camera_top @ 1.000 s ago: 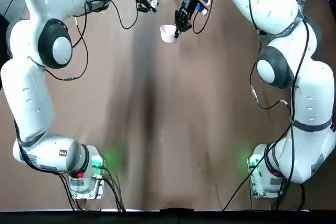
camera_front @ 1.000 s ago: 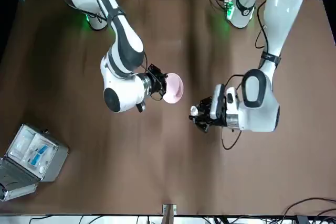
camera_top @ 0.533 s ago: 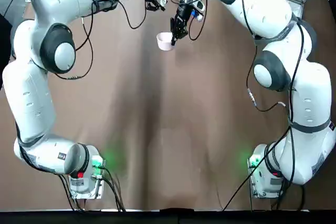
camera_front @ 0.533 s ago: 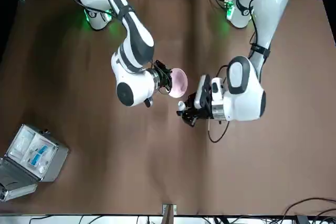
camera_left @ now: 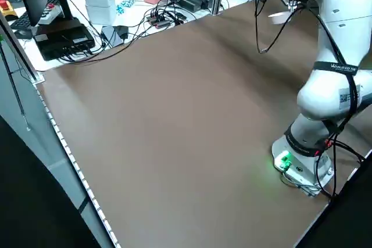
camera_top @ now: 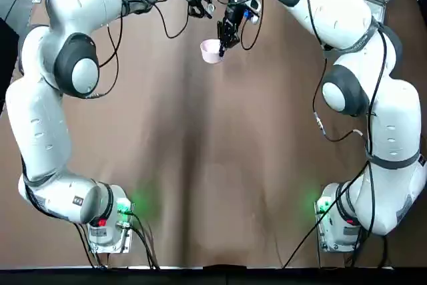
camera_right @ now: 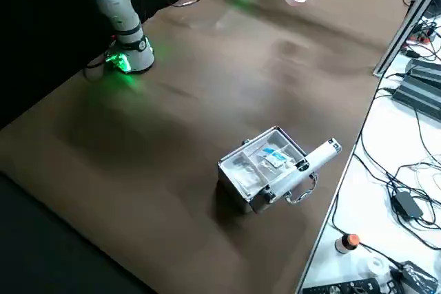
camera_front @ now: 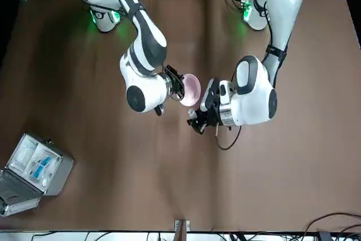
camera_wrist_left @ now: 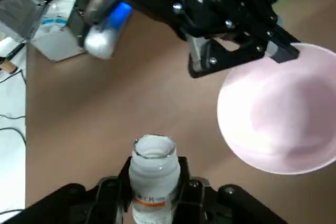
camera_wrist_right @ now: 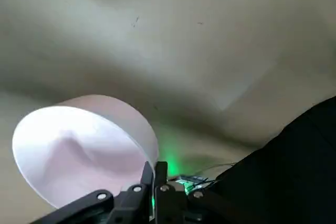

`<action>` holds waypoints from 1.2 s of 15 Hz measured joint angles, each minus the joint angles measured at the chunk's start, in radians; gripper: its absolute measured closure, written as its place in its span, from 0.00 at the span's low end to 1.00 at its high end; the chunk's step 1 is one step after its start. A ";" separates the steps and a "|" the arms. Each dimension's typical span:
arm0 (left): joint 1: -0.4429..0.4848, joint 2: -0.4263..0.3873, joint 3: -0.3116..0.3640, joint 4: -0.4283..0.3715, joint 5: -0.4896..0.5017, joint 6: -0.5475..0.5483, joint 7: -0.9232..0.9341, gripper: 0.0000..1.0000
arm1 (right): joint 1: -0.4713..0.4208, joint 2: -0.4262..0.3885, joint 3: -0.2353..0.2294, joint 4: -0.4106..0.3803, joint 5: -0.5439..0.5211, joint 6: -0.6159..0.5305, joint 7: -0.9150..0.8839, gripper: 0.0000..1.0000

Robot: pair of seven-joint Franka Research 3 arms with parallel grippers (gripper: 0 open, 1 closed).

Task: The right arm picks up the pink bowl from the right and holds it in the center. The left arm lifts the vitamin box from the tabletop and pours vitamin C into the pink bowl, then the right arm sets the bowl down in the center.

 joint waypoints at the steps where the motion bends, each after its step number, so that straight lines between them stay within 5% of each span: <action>1: -0.005 0.000 0.000 0.000 0.010 0.002 0.013 0.65 | 0.000 0.000 0.000 0.006 -0.001 -0.008 0.000 0.97; 9: -0.034 -0.077 -0.003 -0.071 0.063 0.030 0.160 0.65 | -0.003 0.000 -0.006 0.022 -0.003 -0.019 0.000 0.97; 18: -0.099 -0.190 -0.006 -0.256 0.132 0.228 0.303 0.65 | -0.008 0.000 -0.008 0.042 -0.003 -0.021 0.000 0.97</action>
